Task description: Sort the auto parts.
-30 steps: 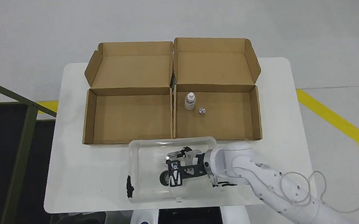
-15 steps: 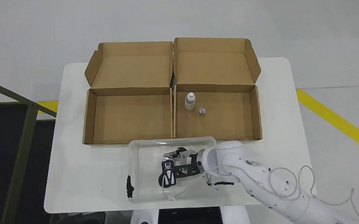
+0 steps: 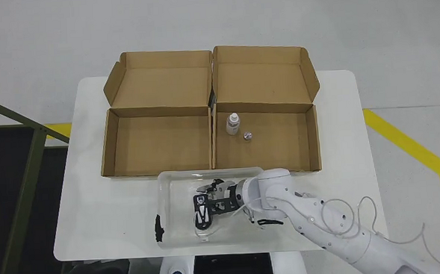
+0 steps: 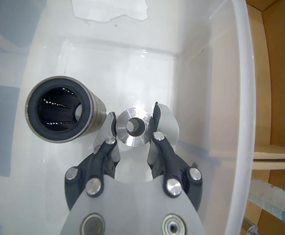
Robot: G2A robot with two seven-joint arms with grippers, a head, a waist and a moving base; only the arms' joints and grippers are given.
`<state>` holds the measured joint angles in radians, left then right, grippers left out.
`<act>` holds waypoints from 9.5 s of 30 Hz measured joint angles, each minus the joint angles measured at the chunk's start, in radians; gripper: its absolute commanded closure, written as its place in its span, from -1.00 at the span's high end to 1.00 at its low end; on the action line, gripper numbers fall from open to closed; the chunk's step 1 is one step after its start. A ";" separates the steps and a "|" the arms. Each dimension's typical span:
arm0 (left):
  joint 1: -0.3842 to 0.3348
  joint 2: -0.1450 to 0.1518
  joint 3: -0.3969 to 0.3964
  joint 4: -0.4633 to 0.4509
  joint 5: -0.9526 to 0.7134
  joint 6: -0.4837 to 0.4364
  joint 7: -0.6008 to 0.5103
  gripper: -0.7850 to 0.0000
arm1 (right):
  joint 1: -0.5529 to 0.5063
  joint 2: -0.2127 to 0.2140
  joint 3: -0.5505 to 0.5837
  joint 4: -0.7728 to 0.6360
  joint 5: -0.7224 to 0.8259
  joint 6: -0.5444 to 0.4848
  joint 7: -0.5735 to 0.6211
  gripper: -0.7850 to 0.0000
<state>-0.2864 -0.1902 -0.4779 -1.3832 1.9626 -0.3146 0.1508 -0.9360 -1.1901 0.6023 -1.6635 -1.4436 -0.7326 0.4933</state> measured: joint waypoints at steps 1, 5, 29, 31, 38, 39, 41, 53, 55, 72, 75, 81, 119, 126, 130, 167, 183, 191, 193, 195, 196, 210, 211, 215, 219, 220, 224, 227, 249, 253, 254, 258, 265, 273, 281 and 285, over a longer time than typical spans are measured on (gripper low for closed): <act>0.000 0.000 0.000 0.000 0.000 0.000 0.000 1.00 | 0.001 -0.001 0.000 0.002 0.001 -0.002 -0.002 -1.00; 0.000 0.000 0.000 0.000 0.000 0.000 0.000 1.00 | 0.004 -0.004 0.004 0.006 0.005 -0.012 -0.020 -1.00; 0.000 0.000 0.000 0.000 0.000 0.000 0.000 1.00 | -0.062 0.028 0.151 -0.262 0.009 -0.042 -0.115 -1.00; 0.000 0.000 0.000 0.000 0.000 0.000 0.000 1.00 | -0.060 0.028 0.160 -0.274 0.008 -0.041 -0.125 -1.00; 0.000 0.000 0.000 0.000 0.000 0.000 0.000 1.00 | -0.040 0.027 0.191 -0.304 0.010 -0.034 -0.143 -1.00; 0.000 0.000 0.000 0.000 0.000 0.000 0.000 1.00 | -0.034 0.026 0.196 -0.305 0.012 -0.033 -0.146 -1.00; 0.000 0.000 0.000 0.000 0.000 0.000 0.000 1.00 | -0.023 0.024 0.202 -0.300 0.017 -0.031 -0.150 -1.00; 0.000 0.000 0.000 0.000 0.000 0.000 0.000 1.00 | 0.082 -0.006 0.194 -0.194 0.065 0.020 -0.184 -1.00; 0.000 0.000 0.000 0.000 0.000 0.000 0.000 1.00 | 0.100 -0.012 0.192 -0.171 0.076 0.027 -0.187 -1.00; 0.000 0.000 0.000 0.000 0.000 0.000 0.000 1.00 | 0.259 -0.085 0.099 0.091 0.150 0.105 -0.175 -1.00; 0.000 0.000 0.000 0.000 0.000 0.000 0.000 1.00 | 0.290 -0.103 0.074 0.148 0.154 0.124 -0.171 -1.00; 0.000 0.000 0.000 0.000 0.000 0.000 0.000 1.00 | 0.344 -0.138 0.037 0.255 0.165 0.155 -0.162 -1.00; 0.000 0.000 0.000 0.000 0.000 0.000 0.000 1.00 | 0.468 -0.316 -0.086 0.672 0.149 0.209 -0.151 -0.22; 0.000 0.000 0.000 0.000 0.000 0.000 0.000 1.00 | 0.463 -0.324 -0.074 0.677 0.139 0.196 -0.140 -0.21; 0.000 0.000 0.000 0.000 0.000 0.000 0.000 1.00 | 0.457 -0.320 -0.054 0.641 0.127 0.187 -0.146 -0.25; 0.000 0.000 0.000 0.000 0.000 0.000 0.000 1.00 | -0.116 -0.125 0.276 -0.200 0.032 -0.154 -0.086 -0.13; 0.000 0.000 0.000 0.000 0.000 0.000 0.000 1.00 | -0.306 -0.067 0.312 -0.285 -0.032 -0.279 -0.087 -0.08; 0.000 0.000 0.000 0.000 0.000 0.000 0.000 1.00 | -0.321 -0.056 0.284 -0.255 -0.101 -0.275 -0.103 -0.05; 0.000 0.000 0.000 0.000 0.000 0.000 0.000 1.00 | -0.320 -0.053 0.284 -0.245 -0.113 -0.272 -0.113 -0.04; 0.000 0.000 0.000 0.000 0.000 0.000 0.000 1.00 | -0.319 -0.050 0.286 -0.237 -0.125 -0.268 -0.120 -0.04; 0.000 0.000 0.000 0.000 0.000 0.000 0.000 1.00 | -0.318 -0.049 0.287 -0.233 -0.130 -0.267 -0.122 -0.03; 0.000 0.000 0.000 0.000 0.000 0.000 0.000 1.00 | -0.296 -0.037 0.266 -0.192 -0.167 -0.274 -0.140 0.20; 0.000 0.000 0.000 0.000 0.000 0.000 0.000 1.00 | -0.293 -0.036 0.264 -0.185 -0.168 -0.272 -0.140 0.20; 0.000 0.000 0.000 0.000 0.000 0.000 0.000 1.00 | -0.279 -0.037 0.252 -0.159 -0.172 -0.261 -0.147 0.22; 0.000 0.000 0.000 0.000 0.000 0.000 0.000 1.00 | -0.261 -0.040 0.231 -0.136 -0.174 -0.254 -0.150 0.22; 0.000 0.000 0.000 0.000 0.000 0.000 0.000 1.00 | -0.256 -0.040 0.225 -0.131 -0.174 -0.255 -0.150 0.23; 0.000 0.000 0.000 0.000 0.000 0.000 0.000 1.00 | -0.238 -0.044 0.200 -0.107 -0.174 -0.255 -0.152 0.25; 0.000 0.000 0.000 0.000 0.000 0.000 0.000 1.00 | -0.222 -0.048 0.181 -0.085 -0.172 -0.252 -0.154 0.22; 0.000 0.000 0.000 0.000 0.000 0.000 0.000 1.00 | -0.147 -0.064 0.126 -0.025 -0.107 -0.238 -0.192 -1.00; 0.000 0.000 0.000 0.000 0.000 0.000 0.000 1.00 | -0.142 -0.065 0.136 -0.033 -0.077 -0.223 -0.203 -1.00; 0.000 0.000 0.000 0.000 0.000 0.000 0.000 1.00 | -0.142 -0.064 0.139 -0.038 -0.069 -0.219 -0.205 -1.00; 0.000 0.000 0.000 0.000 0.000 0.000 0.000 1.00 | -0.141 -0.064 0.151 -0.064 -0.027 -0.202 -0.219 -1.00; 0.000 0.000 0.000 0.000 0.000 0.000 0.000 1.00 | -0.133 -0.063 0.186 -0.084 0.054 -0.175 -0.246 -1.00; 0.000 0.000 0.000 0.000 0.000 0.000 0.000 1.00 | -0.133 -0.051 0.258 -0.115 0.128 -0.155 -0.247 -1.00; 0.000 0.000 0.000 0.000 0.000 0.000 0.000 1.00 | -0.104 -0.052 0.279 -0.120 0.190 -0.133 -0.237 -1.00; 0.000 0.000 0.000 0.000 0.000 0.000 0.000 1.00 | -0.066 -0.060 0.263 -0.104 0.206 -0.113 -0.224 -1.00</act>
<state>-0.2864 -0.1902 -0.4779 -1.3832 1.9626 -0.3146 0.1508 -1.0017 -1.2500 0.8650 -1.7674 -1.2379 -0.8453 0.2692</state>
